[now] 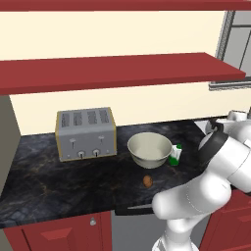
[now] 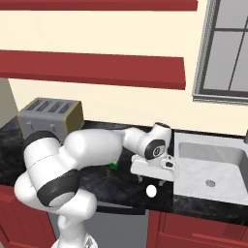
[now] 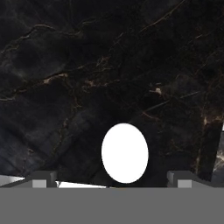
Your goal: Gather the eggs and milk located in the vicinity of the sink area and place them right next to the bowl.
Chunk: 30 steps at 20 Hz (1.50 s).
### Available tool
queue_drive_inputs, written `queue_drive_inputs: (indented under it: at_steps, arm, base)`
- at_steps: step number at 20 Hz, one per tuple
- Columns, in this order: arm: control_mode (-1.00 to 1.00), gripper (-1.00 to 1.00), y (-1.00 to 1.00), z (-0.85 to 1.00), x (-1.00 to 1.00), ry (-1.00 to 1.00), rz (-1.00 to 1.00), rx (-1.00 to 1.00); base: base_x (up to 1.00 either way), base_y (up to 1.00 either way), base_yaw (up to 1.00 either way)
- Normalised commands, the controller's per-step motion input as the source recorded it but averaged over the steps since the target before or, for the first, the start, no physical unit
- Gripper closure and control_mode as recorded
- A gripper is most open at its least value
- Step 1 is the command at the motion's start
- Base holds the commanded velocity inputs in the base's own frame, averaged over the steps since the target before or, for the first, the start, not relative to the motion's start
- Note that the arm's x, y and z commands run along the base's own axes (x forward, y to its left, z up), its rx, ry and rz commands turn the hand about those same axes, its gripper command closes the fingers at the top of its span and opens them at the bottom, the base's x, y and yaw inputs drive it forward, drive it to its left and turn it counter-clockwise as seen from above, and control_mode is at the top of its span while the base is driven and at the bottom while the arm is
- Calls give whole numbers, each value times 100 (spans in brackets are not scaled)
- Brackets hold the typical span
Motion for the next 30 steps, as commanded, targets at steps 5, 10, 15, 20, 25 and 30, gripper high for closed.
queue_drive_inputs:
  at_steps: [5,10,15,20,25,30]
  arm:
    - [-100,-100,-10,-33,0,0,0,0]
    - [-100,-100,0,-20,0,0,0,0]
    - [-100,-100,0,-10,0,0,0,0]
    - [-100,-100,0,-16,0,1,0,0]
    - [-100,100,0,-6,0,0,0,0]
    - [-100,100,0,0,0,0,0,0]
  base:
    - [0,0,0]
    - [0,0,0]
    - [0,0,0]
    - [0,0,0]
    - [0,0,0]
    - [0,0,0]
